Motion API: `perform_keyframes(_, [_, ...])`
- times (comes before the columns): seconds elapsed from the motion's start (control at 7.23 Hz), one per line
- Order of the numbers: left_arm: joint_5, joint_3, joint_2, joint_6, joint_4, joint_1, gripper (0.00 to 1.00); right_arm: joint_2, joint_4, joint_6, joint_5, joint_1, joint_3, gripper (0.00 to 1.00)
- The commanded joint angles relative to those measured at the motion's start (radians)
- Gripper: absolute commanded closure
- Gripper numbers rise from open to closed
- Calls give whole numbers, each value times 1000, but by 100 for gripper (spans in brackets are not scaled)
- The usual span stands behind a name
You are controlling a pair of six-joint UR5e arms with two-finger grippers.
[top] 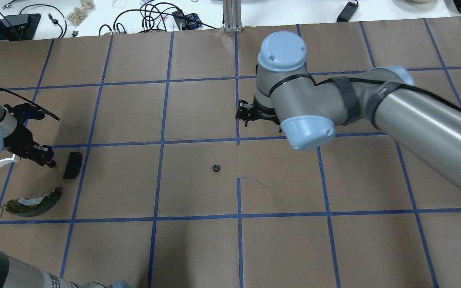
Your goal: Place bearing gear from tray to pile
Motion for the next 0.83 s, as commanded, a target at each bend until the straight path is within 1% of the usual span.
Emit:
perform_keyframes(0.0, [5, 2, 5, 0, 0, -1, 0, -149, 263, -246, -7, -221, -67, 0])
perform_keyframes(0.14, [12, 9, 17, -6, -12, -7, 0, -183, 416, -261, -48, -248, -166, 0])
perform_keyframes(0.28, [12, 25, 36, -9, -9, -21, 0, -184, 499, -276, -96, -247, -263, 0])
perform_keyframes(0.41, [9, 81, 51, -10, -5, -43, 0, -184, 573, -281, -90, -239, -321, 0])
perform_keyframes(0.55, [10, 171, 65, -61, -102, -125, 0, -186, 577, -322, -90, -204, -320, 0])
perform_keyframes(0.69, [-1, 249, 86, -254, -240, -240, 0, -186, 574, -328, -90, -160, -310, 0])
